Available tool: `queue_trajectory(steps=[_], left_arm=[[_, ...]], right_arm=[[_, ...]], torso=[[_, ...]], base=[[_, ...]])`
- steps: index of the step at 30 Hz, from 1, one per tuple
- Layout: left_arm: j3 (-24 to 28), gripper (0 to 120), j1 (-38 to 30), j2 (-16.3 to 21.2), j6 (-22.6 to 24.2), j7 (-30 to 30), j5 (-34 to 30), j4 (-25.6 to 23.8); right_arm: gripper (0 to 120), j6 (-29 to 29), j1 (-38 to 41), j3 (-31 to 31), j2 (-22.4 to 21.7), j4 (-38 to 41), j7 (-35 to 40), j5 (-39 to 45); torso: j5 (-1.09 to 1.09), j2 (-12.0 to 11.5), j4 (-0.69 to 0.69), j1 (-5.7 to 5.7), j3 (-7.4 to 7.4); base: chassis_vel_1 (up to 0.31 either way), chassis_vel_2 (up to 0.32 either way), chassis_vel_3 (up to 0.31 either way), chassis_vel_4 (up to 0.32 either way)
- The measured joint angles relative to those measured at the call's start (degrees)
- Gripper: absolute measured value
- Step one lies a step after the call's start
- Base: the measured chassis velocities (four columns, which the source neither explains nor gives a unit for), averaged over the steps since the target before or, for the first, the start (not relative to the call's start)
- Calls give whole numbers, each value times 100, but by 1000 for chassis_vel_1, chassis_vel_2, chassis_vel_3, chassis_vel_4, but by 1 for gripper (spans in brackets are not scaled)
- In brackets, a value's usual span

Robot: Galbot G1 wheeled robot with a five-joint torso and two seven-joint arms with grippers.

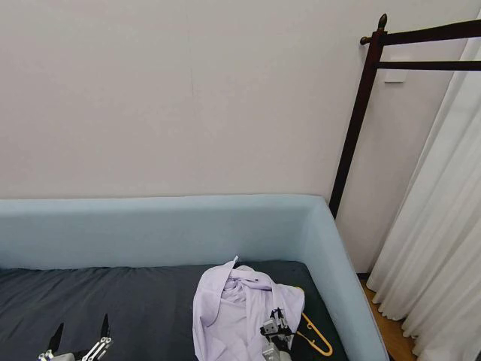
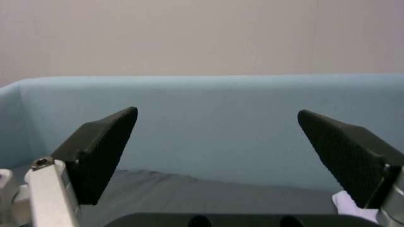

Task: Pick up the clothes from the sofa and hang them on the clothes hanger.

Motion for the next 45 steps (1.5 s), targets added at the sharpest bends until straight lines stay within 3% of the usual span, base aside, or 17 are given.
queue_trajectory(steps=[3,13,20,27,40,45], left_arm=[[-18,100,3,9,0,0,-1,0],[-7,100,-18,-17,-1,2,4,4],[24,100,-26,-53,-1,5,30,10],[-42,100,23,-45,-36,5,28,-3],[-54,100,34,-82,-55,5,30,-19],[-63,100,38,-77,-56,5,30,-23]], right_arm=[[0,-5,45,30,1,-8,-6,285],[0,166,-140,-144,-209,412,-190,554],[22,324,-276,-262,-191,479,-239,-52],[52,291,-91,-151,-52,47,-228,-599],[97,198,321,171,413,-608,110,52],[100,113,390,283,470,-730,300,199]], torso=[[0,0,0,0,0],[0,0,-1,0,0],[0,0,0,0,0],[0,0,0,0,0],[0,0,0,0,0],[-1,0,0,0,0]], base=[[0,0,0,0],[0,0,0,0],[0,0,0,0],[0,0,0,0],[0,0,0,0],[0,0,0,0]])
